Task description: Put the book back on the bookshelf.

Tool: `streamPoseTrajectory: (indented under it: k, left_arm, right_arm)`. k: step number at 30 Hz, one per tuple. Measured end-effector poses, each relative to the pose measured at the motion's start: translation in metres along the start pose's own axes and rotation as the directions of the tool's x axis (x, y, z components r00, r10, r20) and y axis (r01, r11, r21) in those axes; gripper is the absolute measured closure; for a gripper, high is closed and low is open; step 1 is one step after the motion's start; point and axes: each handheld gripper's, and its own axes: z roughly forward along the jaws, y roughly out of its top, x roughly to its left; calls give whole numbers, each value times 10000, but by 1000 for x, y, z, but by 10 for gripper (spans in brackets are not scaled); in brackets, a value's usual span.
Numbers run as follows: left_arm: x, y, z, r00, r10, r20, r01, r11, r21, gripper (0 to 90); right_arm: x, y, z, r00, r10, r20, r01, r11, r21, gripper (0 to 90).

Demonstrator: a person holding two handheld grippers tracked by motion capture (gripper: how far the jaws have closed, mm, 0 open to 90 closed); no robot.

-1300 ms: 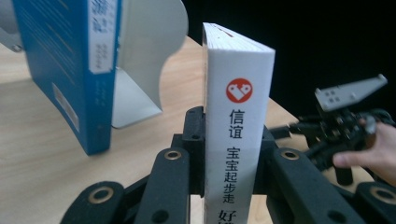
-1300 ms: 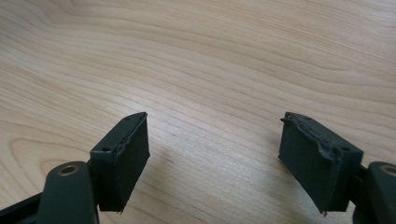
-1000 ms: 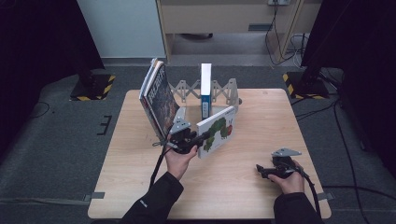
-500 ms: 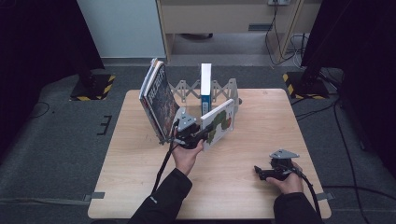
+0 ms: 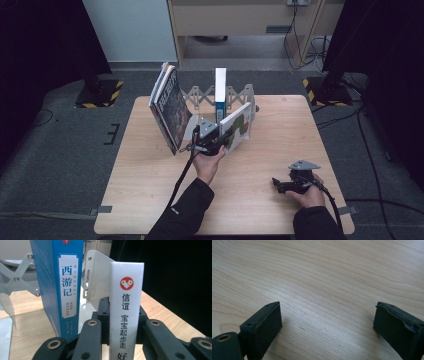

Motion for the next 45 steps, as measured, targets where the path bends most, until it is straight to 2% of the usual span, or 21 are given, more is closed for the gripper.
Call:
streamPoseTrajectory:
  k: [6, 11, 15, 17, 26, 29, 34, 40, 45]
  left_arm:
    - [-3, -5, 12, 9995, 165, -278, -165, 9999, -12, 746]
    - [-4, -6, 18, 9983, 147, -558, -154, 9998, -132, 746]
    - [-5, -10, 25, 9982, 186, -577, -185, 9998, 27, 745]
    - [-7, -13, 30, 9972, 333, -662, -327, 9994, 105, 745]
    - [-9, -20, 40, 9932, 592, -1000, -576, 9982, 192, 744]
    - [-8, -21, 43, 9925, 563, -1089, -542, 9983, 223, 744]
    - [-6, -24, 45, 9952, 325, -927, -314, 9994, 132, 743]
    - [-7, -28, 44, 9936, 537, -994, -528, 9985, 119, 741]
    - [-9, -38, 40, 9955, 553, -772, -527, 9980, 360, 736]
  right_arm:
    - [0, 0, 0, 10000, -3, -2, 3, 10000, 2, 82]
    - [0, 0, 0, 10000, -3, -3, 3, 10000, 3, 82]
    - [0, 0, 0, 10000, -3, -5, 3, 10000, 7, 81]
    - [0, 0, 0, 10000, 12, -1, -12, 10000, -1, 81]
    - [0, 0, 0, 10000, -4, -6, 4, 10000, 5, 81]
    - [0, 0, 0, 10000, -3, -5, 3, 10000, 6, 81]
    - [0, 0, 0, 10000, -3, -3, 3, 10000, 5, 81]
    - [0, 0, 0, 10000, 0, -6, 0, 10000, 6, 81]
    - [0, 0, 0, 10000, -3, -6, 3, 10000, 6, 81]
